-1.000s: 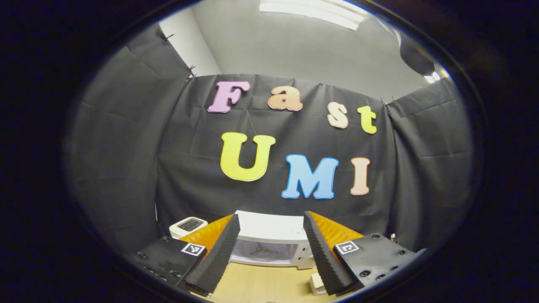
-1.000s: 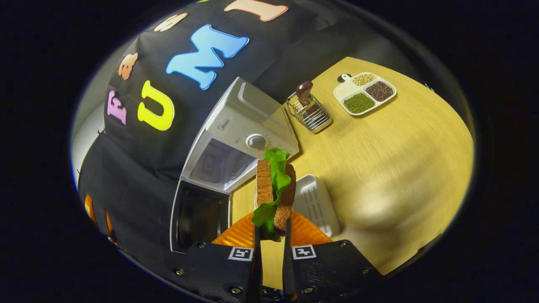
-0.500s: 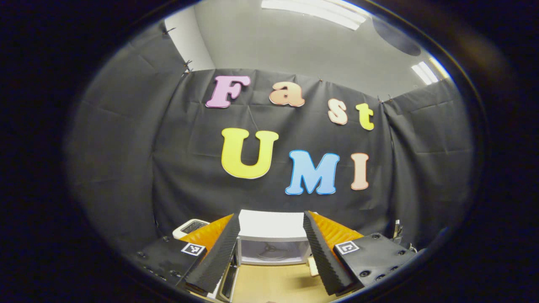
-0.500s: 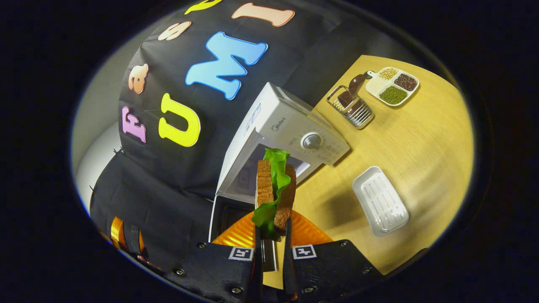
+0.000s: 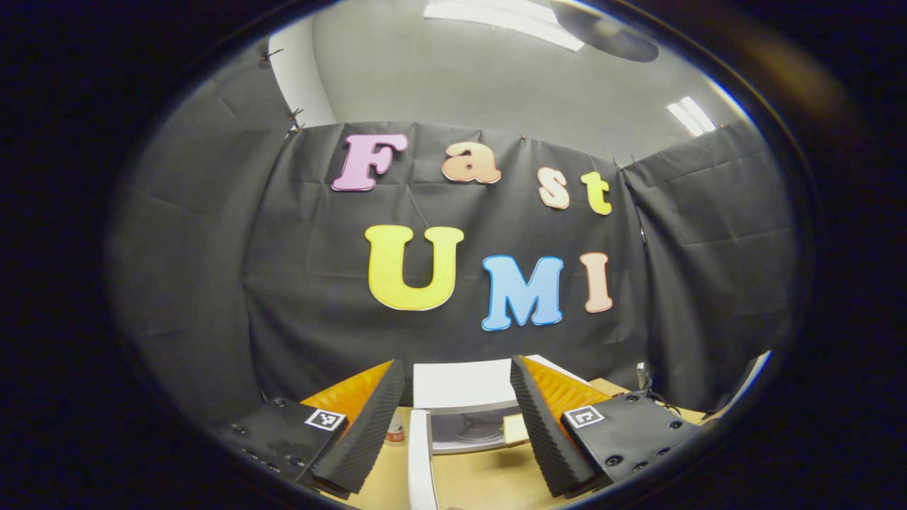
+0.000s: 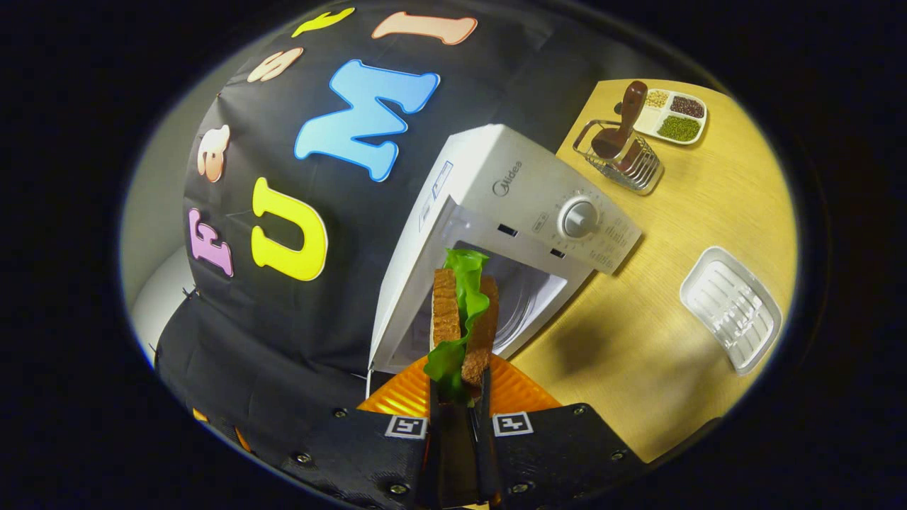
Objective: Open the microwave oven with the left hand, put the food in, and close the microwave oven.
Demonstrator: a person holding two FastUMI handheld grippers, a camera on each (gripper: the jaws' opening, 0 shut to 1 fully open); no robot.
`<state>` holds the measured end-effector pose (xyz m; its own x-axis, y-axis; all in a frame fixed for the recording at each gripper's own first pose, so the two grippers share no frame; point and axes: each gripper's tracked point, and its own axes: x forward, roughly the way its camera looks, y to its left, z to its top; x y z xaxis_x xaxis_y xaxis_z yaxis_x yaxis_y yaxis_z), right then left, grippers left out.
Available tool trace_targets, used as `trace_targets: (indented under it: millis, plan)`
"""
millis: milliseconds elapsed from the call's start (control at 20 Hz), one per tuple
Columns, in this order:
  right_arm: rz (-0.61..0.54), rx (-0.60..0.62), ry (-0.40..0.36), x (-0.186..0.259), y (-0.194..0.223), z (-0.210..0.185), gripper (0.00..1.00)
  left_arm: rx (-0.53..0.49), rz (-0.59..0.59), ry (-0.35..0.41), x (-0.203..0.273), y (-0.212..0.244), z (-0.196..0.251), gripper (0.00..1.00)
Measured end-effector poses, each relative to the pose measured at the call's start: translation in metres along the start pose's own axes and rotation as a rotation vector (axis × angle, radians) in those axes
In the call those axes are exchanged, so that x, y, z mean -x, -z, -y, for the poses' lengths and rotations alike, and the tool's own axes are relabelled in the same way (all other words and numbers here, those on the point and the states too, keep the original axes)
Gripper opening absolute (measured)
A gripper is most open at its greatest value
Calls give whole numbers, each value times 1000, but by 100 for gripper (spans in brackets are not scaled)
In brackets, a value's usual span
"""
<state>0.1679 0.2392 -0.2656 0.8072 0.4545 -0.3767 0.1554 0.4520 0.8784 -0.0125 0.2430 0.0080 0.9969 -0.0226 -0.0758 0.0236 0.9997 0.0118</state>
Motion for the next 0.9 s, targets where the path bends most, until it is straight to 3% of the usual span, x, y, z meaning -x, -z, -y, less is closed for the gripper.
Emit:
trace_targets:
  millis: [400, 900]
  plan:
    - [68, -117, 39, -76, 16, 2, 19, -2, -6, -64, 15, 5, -60, 95]
    - [292, -330, 120, -159, 10, 17, 19, -7, -47, -83, 22, 13, -104, 96]
